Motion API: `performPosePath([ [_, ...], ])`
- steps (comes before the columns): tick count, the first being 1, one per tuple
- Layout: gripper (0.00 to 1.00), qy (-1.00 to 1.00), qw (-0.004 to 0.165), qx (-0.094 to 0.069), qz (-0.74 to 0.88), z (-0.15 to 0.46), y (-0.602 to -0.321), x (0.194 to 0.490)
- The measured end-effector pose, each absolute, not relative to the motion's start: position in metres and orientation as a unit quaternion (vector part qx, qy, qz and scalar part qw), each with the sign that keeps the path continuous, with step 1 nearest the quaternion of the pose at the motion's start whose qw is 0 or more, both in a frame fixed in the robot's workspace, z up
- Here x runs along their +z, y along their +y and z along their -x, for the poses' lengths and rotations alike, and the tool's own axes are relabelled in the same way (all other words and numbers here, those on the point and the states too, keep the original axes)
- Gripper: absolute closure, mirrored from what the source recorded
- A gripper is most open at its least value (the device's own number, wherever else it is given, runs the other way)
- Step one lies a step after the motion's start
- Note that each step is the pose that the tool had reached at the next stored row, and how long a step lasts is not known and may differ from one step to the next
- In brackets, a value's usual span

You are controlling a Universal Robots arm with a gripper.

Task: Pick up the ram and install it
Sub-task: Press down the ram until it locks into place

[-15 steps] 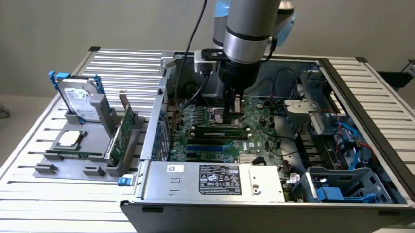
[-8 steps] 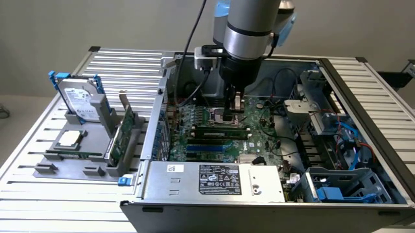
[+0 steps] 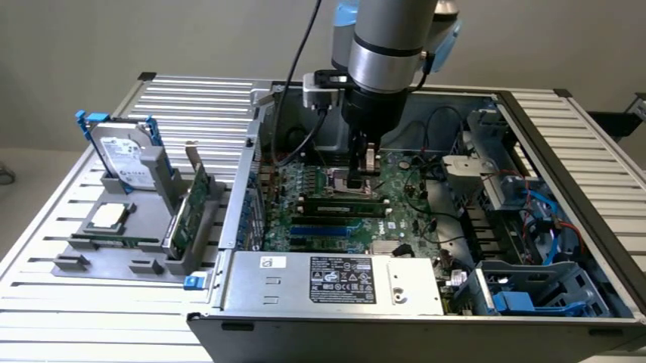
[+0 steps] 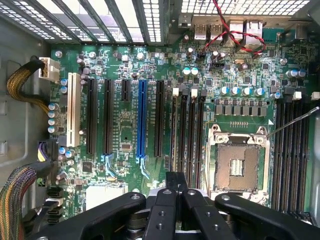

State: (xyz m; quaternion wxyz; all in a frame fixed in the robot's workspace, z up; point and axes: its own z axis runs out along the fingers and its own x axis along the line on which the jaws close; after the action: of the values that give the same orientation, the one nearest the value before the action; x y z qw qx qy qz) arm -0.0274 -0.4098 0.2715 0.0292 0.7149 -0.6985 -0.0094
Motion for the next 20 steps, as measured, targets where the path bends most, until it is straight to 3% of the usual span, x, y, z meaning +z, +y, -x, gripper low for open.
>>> performPosePath([
  [20, 0.89, -0.736, 0.028, -0.011, -0.677, 0.0273, -0.4137, 0.2715],
])
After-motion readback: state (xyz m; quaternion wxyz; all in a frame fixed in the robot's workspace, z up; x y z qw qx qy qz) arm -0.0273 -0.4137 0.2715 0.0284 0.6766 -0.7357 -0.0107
